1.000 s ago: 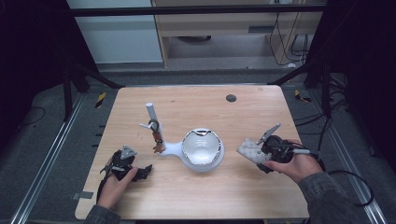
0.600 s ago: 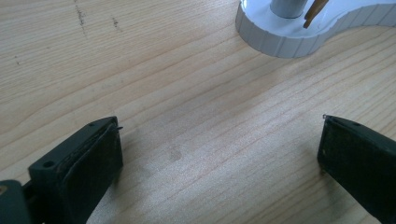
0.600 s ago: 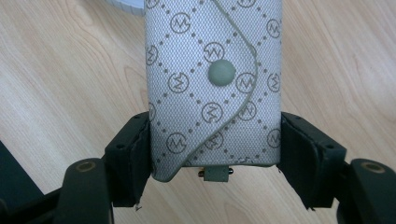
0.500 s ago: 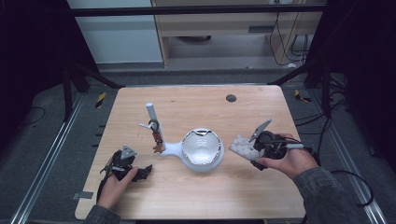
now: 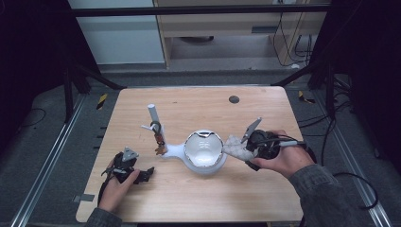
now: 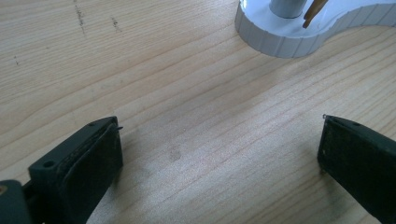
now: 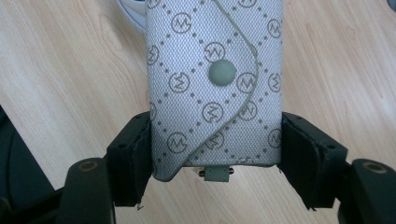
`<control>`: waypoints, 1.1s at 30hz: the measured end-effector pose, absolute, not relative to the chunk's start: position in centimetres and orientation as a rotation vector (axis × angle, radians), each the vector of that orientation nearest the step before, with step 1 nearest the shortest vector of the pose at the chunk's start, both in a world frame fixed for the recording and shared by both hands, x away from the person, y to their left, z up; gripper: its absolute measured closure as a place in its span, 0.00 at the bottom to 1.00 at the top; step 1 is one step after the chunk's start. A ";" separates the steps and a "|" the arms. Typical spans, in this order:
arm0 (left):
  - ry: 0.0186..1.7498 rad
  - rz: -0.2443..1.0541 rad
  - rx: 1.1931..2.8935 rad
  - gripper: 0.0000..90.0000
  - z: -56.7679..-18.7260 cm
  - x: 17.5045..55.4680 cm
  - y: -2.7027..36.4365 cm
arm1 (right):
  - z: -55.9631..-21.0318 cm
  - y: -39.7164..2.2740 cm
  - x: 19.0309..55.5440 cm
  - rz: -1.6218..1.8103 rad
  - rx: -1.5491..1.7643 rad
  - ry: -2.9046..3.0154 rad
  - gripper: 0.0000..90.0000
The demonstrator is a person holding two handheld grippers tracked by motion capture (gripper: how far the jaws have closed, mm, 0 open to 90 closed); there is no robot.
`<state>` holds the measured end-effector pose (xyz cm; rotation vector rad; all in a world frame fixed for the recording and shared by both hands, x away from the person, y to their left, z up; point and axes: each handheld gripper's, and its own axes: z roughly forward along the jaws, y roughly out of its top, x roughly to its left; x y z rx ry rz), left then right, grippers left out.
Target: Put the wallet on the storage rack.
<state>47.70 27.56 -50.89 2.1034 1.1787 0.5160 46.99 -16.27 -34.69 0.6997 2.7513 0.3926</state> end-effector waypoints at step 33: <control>1.174 0.516 2.103 0.00 -50.9 47.7 27.5 | -36.0 -7.8 49.0 0.211 0.504 2.862 0.35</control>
